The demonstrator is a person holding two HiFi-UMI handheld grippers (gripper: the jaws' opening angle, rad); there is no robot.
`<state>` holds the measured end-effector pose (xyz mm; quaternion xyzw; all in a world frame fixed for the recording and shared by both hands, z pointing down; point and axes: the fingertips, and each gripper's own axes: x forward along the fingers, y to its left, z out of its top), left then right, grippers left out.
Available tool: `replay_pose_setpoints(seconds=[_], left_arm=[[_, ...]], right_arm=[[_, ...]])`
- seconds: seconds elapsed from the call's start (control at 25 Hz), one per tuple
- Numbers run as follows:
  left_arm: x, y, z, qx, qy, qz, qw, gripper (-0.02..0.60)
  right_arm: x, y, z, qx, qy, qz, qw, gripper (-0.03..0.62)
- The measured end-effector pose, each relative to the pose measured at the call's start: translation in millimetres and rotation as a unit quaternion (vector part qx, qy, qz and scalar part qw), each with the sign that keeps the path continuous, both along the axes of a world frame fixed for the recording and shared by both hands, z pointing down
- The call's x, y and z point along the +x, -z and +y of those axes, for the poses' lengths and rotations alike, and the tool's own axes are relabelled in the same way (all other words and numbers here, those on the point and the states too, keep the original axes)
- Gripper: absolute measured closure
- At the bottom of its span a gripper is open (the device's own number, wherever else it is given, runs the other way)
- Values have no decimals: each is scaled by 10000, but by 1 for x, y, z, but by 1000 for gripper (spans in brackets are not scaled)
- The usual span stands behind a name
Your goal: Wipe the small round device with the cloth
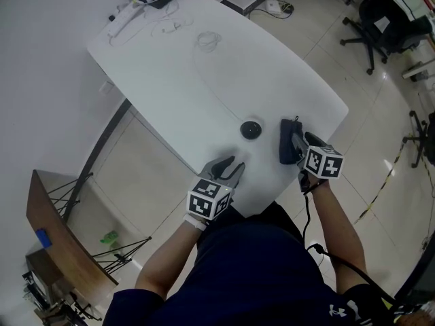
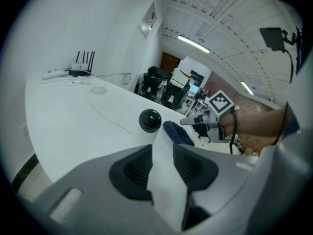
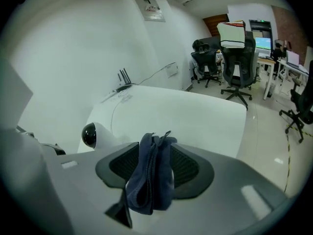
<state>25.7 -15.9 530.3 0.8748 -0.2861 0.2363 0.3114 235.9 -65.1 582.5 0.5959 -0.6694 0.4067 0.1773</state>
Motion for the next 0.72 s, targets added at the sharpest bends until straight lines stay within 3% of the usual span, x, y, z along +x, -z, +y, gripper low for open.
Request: replay_pose_setpoints(seconds=[0.12,0.24,0.32,0.48,0.72], left_arm=[[3,4,1,45,-42,34,10000,448],[5,9,0,98,-44,79,9999,451],[6,14,-1,150,-38,124,9998,456],[9,24,-3,263,-26,220,9994,460],[7,28,-5,334,-14,255,9991,463]], right_arm=[[10,23,-2,296,-222,-25,9993,417],[4,54,-1,783,-250,-250,9963,536],[-10,74,2,1095,-70,-412,9931,568],[-43,107,15,1577,360,-538,9854,572],[-80,126,31,1928,848,-288,9771,574]])
